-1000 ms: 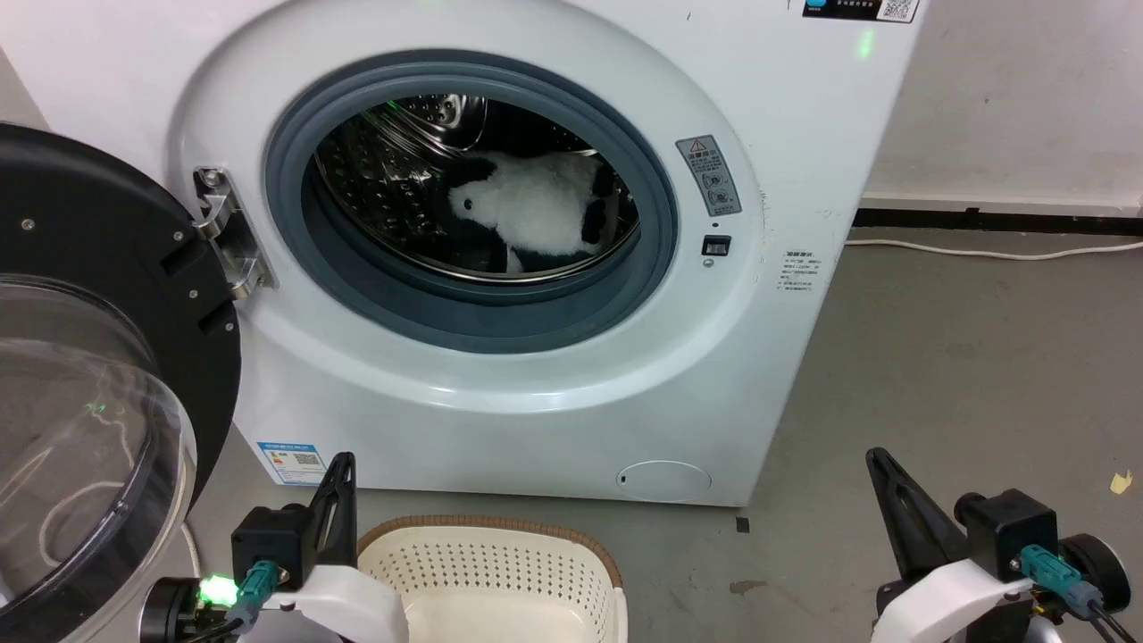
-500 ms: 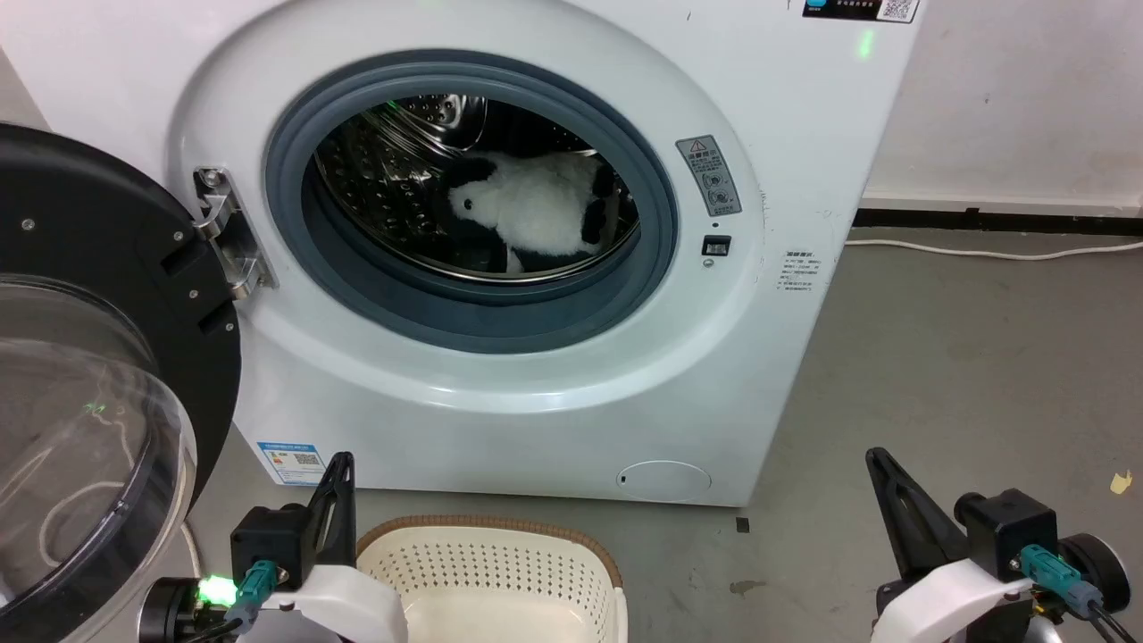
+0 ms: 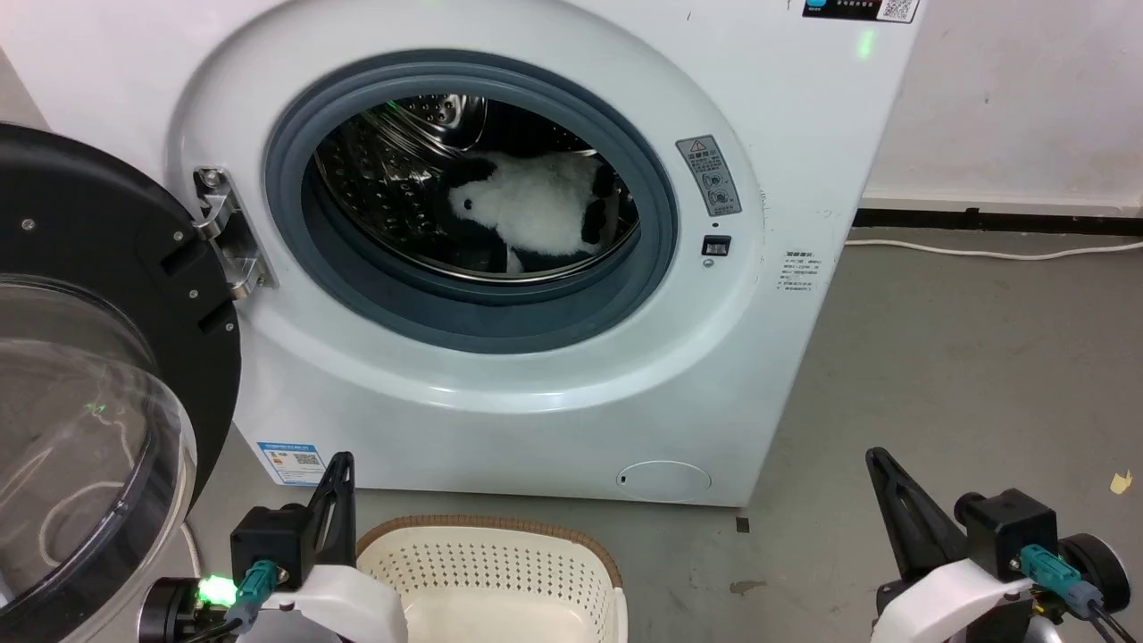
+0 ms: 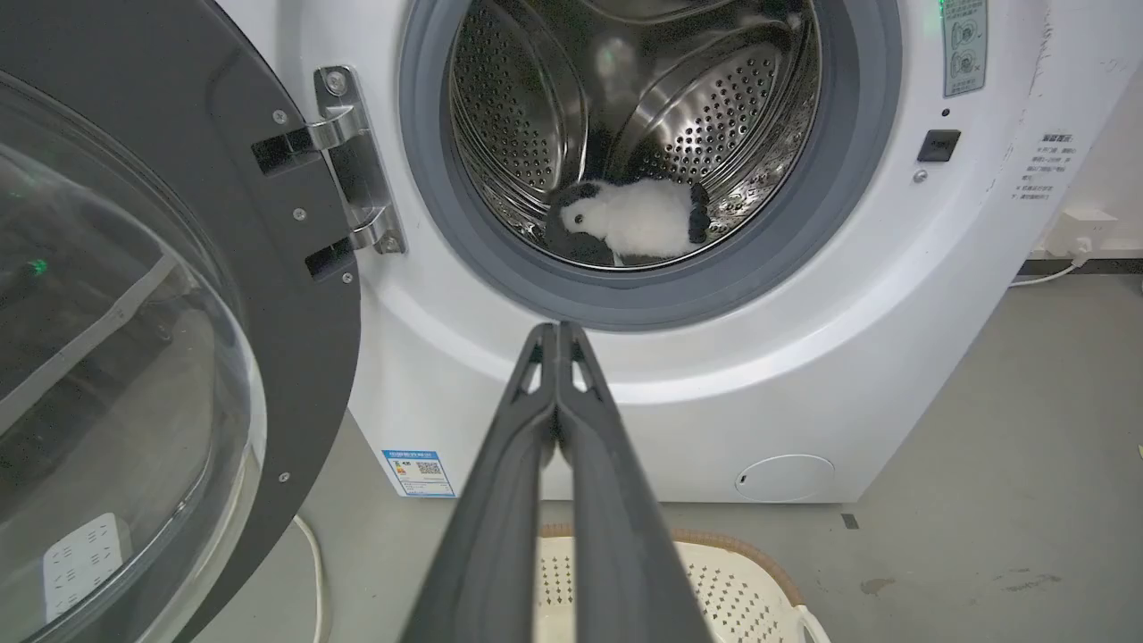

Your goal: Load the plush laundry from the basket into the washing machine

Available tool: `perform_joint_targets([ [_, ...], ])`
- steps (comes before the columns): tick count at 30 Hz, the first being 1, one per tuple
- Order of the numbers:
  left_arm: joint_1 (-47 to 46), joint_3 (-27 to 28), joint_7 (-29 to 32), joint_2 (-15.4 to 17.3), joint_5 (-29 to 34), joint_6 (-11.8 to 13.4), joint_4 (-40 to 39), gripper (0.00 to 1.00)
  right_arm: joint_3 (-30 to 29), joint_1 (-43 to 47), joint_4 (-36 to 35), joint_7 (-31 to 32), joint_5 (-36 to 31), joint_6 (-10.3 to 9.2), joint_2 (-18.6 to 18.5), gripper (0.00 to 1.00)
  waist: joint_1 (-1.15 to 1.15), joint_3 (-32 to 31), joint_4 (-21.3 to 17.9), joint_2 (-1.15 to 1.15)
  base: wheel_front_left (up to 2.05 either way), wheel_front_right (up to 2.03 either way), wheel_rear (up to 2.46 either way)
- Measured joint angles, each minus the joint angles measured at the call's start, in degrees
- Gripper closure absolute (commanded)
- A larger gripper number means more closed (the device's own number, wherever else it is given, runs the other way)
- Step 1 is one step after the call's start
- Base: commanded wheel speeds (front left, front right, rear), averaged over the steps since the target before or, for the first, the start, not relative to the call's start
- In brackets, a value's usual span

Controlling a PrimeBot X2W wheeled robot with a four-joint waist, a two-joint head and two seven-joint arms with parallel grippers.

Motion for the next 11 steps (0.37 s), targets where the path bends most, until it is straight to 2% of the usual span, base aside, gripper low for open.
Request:
perform_joint_targets([
  [11,0.00,-0.01,0.00,0.00,0.00,0.00,-0.01,1.00,0.00,0.00,0.00,0.00,-0.01,0.00,0.00,1.00,0.00,0.00,0.00,0.00,0.00,0.00,0.00],
])
